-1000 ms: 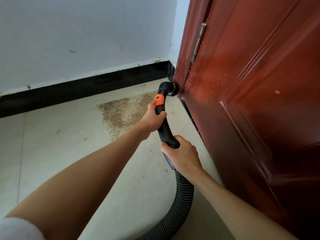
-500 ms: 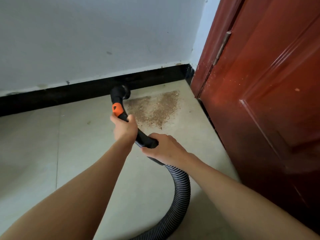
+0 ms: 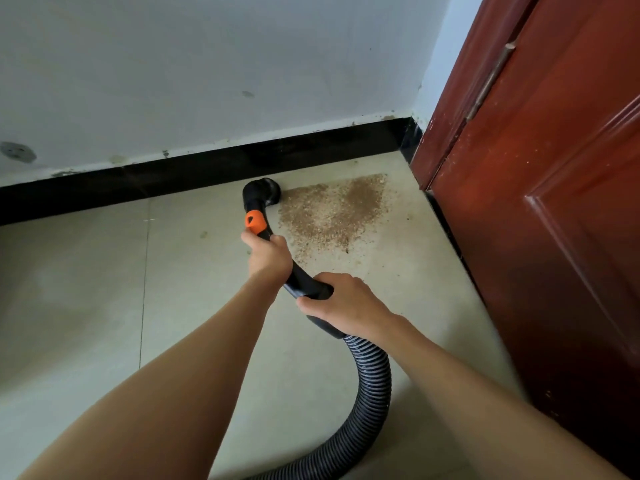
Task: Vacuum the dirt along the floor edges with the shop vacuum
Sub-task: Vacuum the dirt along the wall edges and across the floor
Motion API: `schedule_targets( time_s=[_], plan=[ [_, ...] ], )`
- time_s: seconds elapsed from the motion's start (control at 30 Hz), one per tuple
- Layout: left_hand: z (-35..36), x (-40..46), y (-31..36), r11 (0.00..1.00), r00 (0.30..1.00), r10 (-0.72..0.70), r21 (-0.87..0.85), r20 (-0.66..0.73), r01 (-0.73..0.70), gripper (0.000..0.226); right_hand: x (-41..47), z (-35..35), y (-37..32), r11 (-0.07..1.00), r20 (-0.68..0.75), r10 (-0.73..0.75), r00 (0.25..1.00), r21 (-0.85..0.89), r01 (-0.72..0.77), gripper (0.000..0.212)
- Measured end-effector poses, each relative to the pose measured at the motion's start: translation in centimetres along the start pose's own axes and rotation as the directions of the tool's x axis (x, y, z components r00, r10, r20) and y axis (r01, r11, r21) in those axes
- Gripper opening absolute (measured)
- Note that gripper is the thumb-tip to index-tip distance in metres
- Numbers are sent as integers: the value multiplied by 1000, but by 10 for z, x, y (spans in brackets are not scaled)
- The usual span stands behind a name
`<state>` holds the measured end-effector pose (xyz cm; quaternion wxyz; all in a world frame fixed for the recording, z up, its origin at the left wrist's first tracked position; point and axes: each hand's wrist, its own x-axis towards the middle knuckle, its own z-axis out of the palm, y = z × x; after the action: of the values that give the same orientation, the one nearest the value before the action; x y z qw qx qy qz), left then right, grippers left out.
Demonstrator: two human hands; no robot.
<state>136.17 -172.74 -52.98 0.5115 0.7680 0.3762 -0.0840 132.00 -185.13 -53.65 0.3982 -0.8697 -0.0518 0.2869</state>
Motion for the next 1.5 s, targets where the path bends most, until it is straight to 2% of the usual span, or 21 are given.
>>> schedule_targets(
  time_s=[0.43, 0.7, 0.93, 1.2, 1.3, 1.4, 1.5],
  plan=[
    [85, -18, 29, 976, 971, 164, 110, 174, -185, 41, -20, -42, 58, 987, -193, 114, 975, 134, -89, 24],
    [138, -24, 57, 946, 923, 233, 148, 305, -287, 39, -20, -71, 89, 959, -315, 210, 926, 253, -131, 25],
    [157, -26, 65, 921, 894, 258, 185, 366, -342, 43, -24, -77, 91, 947, -376, 271, 886, 267, -177, 29],
    [154, -23, 71, 921, 866, 255, 165, 431, -353, 42, -24, -80, 84, 937, -359, 280, 890, 306, -171, 26],
    [143, -20, 72, 929, 862, 259, 132, 435, -346, 46, -24, -76, 74, 955, -349, 252, 903, 241, -173, 24],
    [117, -20, 67, 935, 872, 285, 84, 397, -344, 48, -25, -69, 60, 976, -298, 171, 939, 179, -120, 25],
    [80, -23, 52, 942, 914, 311, 40, 261, -333, 47, -26, -58, 43, 991, -199, 75, 977, 123, -51, 23]
  ],
)
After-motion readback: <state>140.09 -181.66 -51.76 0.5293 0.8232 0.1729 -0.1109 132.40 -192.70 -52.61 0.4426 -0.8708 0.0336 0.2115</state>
